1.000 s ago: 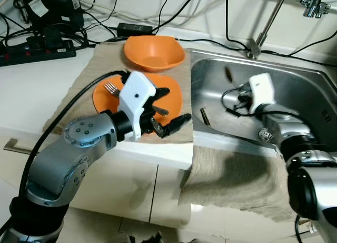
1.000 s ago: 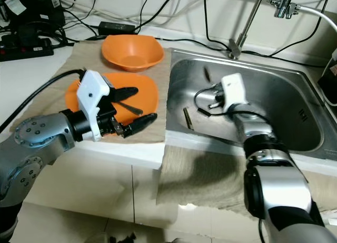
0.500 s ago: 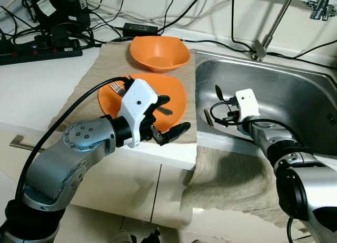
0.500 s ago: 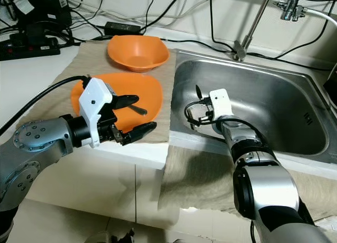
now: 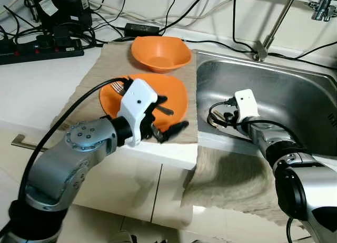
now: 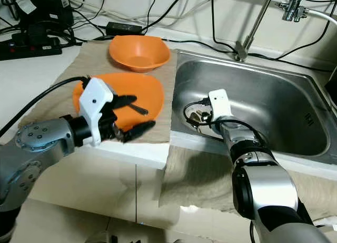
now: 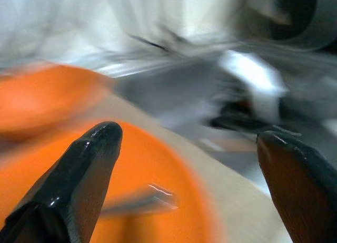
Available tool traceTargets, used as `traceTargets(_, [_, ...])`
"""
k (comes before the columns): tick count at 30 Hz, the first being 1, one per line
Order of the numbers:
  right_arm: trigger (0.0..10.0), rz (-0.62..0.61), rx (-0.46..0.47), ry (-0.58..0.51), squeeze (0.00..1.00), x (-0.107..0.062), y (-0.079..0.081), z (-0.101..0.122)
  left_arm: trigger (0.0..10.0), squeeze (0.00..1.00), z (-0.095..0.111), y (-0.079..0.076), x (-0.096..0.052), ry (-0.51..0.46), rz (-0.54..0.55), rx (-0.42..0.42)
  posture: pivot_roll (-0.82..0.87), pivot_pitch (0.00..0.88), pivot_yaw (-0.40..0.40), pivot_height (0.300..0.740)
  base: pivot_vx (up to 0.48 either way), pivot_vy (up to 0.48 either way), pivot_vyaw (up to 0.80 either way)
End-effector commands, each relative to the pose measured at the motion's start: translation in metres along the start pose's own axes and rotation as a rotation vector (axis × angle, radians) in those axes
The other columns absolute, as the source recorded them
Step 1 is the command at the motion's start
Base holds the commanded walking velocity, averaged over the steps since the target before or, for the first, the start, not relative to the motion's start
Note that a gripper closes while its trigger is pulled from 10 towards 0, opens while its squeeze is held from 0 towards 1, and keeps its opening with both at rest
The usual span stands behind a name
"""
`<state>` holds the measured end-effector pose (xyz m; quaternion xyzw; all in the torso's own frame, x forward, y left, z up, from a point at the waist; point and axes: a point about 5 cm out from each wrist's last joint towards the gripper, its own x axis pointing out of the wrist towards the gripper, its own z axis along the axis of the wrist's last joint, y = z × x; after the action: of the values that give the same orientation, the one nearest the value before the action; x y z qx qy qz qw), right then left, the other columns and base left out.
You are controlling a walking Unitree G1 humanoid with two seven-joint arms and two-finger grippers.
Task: Kitchen organization
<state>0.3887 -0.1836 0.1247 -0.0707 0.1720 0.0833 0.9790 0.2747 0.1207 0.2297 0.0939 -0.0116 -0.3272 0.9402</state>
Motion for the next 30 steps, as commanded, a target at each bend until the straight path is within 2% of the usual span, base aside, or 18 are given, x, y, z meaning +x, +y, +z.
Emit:
traceTargets(1, [10.0,-0.028,0.025,-0.254,0.00,-0.004,-0.004,0.048,10.0,0.00,0.006,0.018,-0.002,-0.076,0.174,0.005,0.01,0.000,-0.109,0.740,0.000,0.000,0.00])
traceTargets(4, [10.0,-0.047,0.014,-0.432,0.00,-0.018,0.001,0.063,10.0,0.00,0.005,0.022,-0.008,-0.136,0.265,-0.010,0.00,0.000,-0.100,0.740,0.000,0.000,0.00])
traceTargets(5, [10.0,-0.047,0.014,-0.432,0.00,-0.018,0.001,0.063,10.0,0.00,0.005,0.022,-0.008,-0.136,0.265,-0.010,0.00,0.000,-0.100,0.740,0.000,0.000,0.00])
traceTargets(7, [10.0,-0.039,0.052,-0.561,0.00,-0.045,0.012,0.067,10.0,0.00,0.002,0.024,-0.012,-0.138,0.304,-0.022,-0.02,0.000,-0.085,0.740,0.000,0.000,0.00])
traceTargets(9, [10.0,-0.008,0.063,-0.634,0.00,-0.067,0.021,0.065,10.0,0.00,-0.001,0.025,-0.013,-0.125,0.332,-0.033,-0.02,0.000,-0.082,0.740,0.000,0.000,0.00])
traceTargets(11, [10.0,0.001,0.053,-0.656,0.00,-0.073,0.024,0.064,10.0,0.00,-0.003,0.026,-0.014,-0.117,0.355,-0.036,-0.03,0.000,-0.072,0.740,0.000,0.000,0.00])
traceTargets(13, [10.0,0.033,0.168,-0.693,0.00,-0.096,0.036,0.054,10.0,0.00,-0.005,0.024,-0.011,-0.138,0.391,-0.016,-0.03,0.000,-0.069,0.740,0.000,0.000,0.00])
traceTargets(14, [10.0,0.033,0.168,-0.693,0.00,-0.096,0.036,0.054,10.0,0.00,-0.005,0.024,-0.011,-0.138,0.391,-0.016,-0.03,0.000,-0.069,0.740,0.000,0.000,0.00])
traceTargets(17, [10.0,0.053,0.148,-0.586,0.00,-0.102,0.045,0.030,10.0,0.00,-0.007,0.019,-0.008,-0.133,0.367,-0.001,-0.05,0.000,-0.055,0.740,0.000,0.000,-0.27])
traceTargets(25, [10.0,0.070,0.149,-0.545,0.00,-0.108,0.049,0.032,10.0,0.00,-0.004,0.022,-0.007,-0.148,0.378,-0.014,-0.04,0.000,-0.051,0.740,0.333,0.000,-0.80])
traceTargets(30, [10.0,0.172,0.056,-0.489,0.00,-0.105,0.056,0.033,10.0,0.00,-0.005,0.029,-0.008,-0.121,0.453,0.001,-0.04,0.000,-0.062,0.740,0.000,0.000,0.00])
